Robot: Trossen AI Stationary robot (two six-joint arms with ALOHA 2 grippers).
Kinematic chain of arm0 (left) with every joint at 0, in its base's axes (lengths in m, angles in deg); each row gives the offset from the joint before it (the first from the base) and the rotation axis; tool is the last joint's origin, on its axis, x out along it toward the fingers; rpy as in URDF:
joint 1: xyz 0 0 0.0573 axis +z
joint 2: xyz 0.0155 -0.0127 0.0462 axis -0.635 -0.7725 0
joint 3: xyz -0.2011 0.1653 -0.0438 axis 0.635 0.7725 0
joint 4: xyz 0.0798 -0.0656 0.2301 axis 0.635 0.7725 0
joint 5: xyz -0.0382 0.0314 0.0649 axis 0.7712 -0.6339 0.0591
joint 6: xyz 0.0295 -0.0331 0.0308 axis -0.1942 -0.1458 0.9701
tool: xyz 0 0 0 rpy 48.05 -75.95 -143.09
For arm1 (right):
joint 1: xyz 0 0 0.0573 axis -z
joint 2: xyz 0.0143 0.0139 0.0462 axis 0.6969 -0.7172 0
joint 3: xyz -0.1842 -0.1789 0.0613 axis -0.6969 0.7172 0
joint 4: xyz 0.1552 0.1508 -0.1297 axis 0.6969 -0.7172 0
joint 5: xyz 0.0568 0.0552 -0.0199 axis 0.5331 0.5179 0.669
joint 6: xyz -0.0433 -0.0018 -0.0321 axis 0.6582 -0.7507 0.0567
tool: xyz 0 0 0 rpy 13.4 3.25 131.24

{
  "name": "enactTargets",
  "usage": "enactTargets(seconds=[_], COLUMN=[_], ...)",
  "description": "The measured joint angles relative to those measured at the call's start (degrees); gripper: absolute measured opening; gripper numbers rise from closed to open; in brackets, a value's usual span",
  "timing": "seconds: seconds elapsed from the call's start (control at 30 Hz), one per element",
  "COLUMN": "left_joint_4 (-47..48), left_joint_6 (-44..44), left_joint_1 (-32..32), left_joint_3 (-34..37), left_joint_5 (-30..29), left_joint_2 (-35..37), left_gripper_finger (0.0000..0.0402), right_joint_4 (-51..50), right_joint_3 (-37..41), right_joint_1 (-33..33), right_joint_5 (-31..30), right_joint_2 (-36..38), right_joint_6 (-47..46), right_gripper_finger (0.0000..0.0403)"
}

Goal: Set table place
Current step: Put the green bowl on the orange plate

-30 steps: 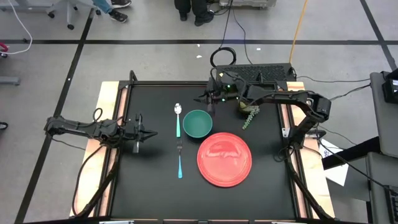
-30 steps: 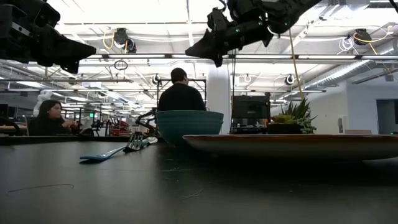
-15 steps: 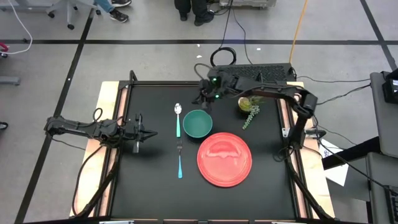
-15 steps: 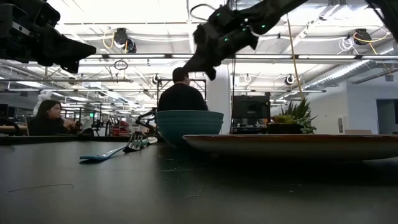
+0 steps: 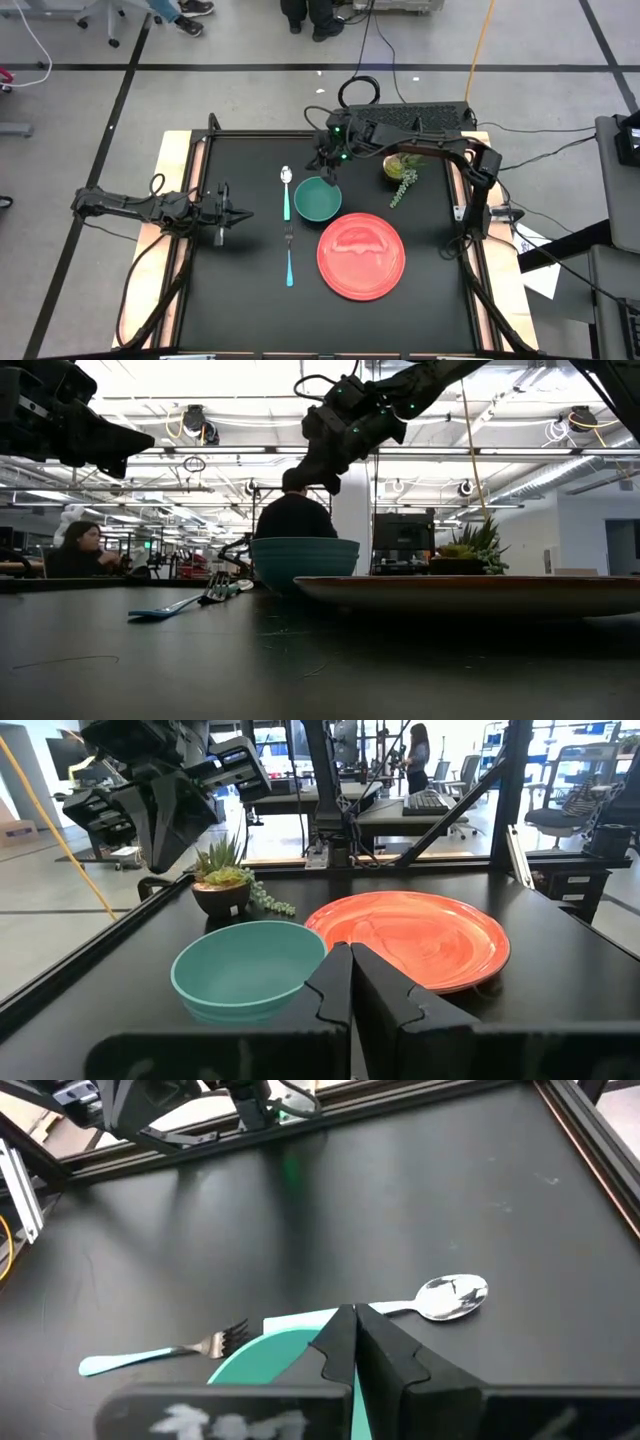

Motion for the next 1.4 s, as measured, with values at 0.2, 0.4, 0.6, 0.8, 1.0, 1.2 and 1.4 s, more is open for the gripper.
enactTargets(seconds=[0.2,0.4,0.6,0.8,1.0,1.2,1.4], left_joint_4=[0.0,0.0,-0.1,-0.1,0.0,0.0,0.0], left_joint_6=[0.3,0.3,0.1,0.0,-0.3,-0.1,-0.2], left_joint_1=[0.0,0.0,0.0,0.0,0.0,0.0,0.0], left_joint_3=[0.0,0.0,0.0,0.0,0.0,0.0,0.0], left_joint_5=[0.0,0.0,0.0,0.0,0.0,0.0,0.0], left_joint_2=[0.0,0.0,0.0,0.0,0.0,0.0,0.0], left_gripper_finger=[0.001,0.001,0.001,0.001,0.001,0.001,0.001], right_joint_4=[-11.8,-18.3,-22.8,-22.7,-23.6,-24.6,-24.0], right_joint_3=[-4.7,-8.2,-8.2,-8.2,-8.2,-8.2,-8.2], right_joint_1=[-1.3,-2.4,-2.4,-4.0,-3.9,-3.9,-3.8], right_joint_5=[-9.6,-11.6,-11.7,-12.2,-16.5,-16.5,-16.5], right_joint_2=[-0.2,-0.3,-2.6,-4.9,-5.3,-5.4,-5.4], right_joint_6=[5.2,6.3,6.6,8.0,8.8,8.6,8.7], right_gripper_finger=[0.0,0.0,0.0,0.0,0.0,0.0,0.0])
